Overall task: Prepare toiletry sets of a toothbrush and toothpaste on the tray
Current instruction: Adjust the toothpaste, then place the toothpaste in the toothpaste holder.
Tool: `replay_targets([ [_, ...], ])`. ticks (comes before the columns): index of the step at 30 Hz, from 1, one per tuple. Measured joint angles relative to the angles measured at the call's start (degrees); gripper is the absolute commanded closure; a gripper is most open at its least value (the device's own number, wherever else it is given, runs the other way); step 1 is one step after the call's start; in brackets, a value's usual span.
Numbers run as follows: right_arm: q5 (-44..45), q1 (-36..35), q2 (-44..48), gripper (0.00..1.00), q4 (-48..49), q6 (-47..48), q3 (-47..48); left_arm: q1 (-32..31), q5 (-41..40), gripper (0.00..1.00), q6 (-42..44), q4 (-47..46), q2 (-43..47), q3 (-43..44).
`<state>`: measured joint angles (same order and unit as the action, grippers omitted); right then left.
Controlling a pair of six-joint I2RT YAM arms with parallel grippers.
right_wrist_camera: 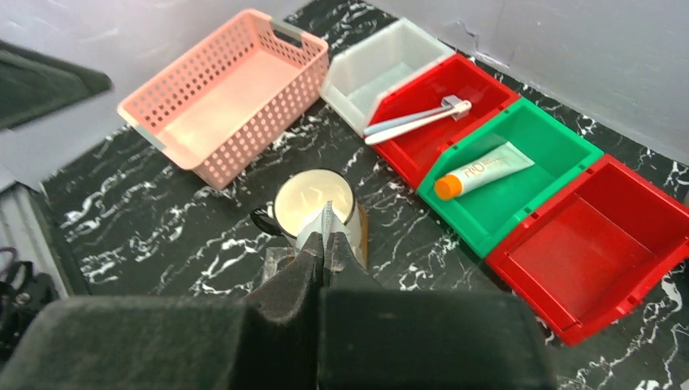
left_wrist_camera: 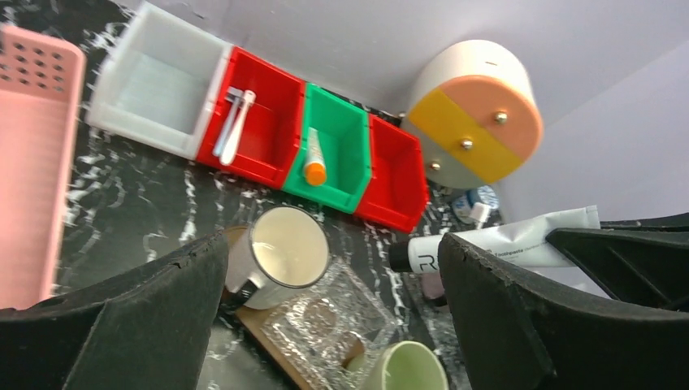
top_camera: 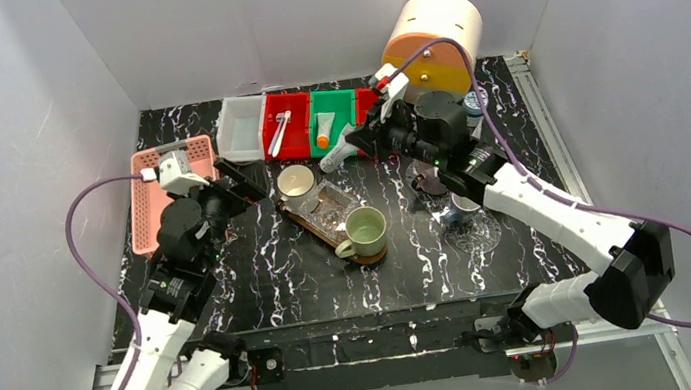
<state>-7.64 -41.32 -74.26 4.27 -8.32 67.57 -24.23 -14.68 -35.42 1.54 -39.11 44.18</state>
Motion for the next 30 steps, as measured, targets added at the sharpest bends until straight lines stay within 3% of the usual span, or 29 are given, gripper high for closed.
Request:
replay_targets([
  [6, 1.2, -0.7, -3.2, 0.99, -7.8, 5.7, 3.1, 0.0, -3.1, 0.02, 10.1, 6.4, -2.5, 6.6],
  [13, 3.6, -3.5, -6.4, 0.99, -13.6, 10.7, 6.9, 0.0, -7.3, 0.02, 18.5, 8.6, -3.0, 6.7],
  [30, 9.4, -8.2, -13.7, 0.99, -18.3, 16.8, 13.7, 0.0, -11.8, 0.02, 23.1, 10.1, -0.5, 3.0],
])
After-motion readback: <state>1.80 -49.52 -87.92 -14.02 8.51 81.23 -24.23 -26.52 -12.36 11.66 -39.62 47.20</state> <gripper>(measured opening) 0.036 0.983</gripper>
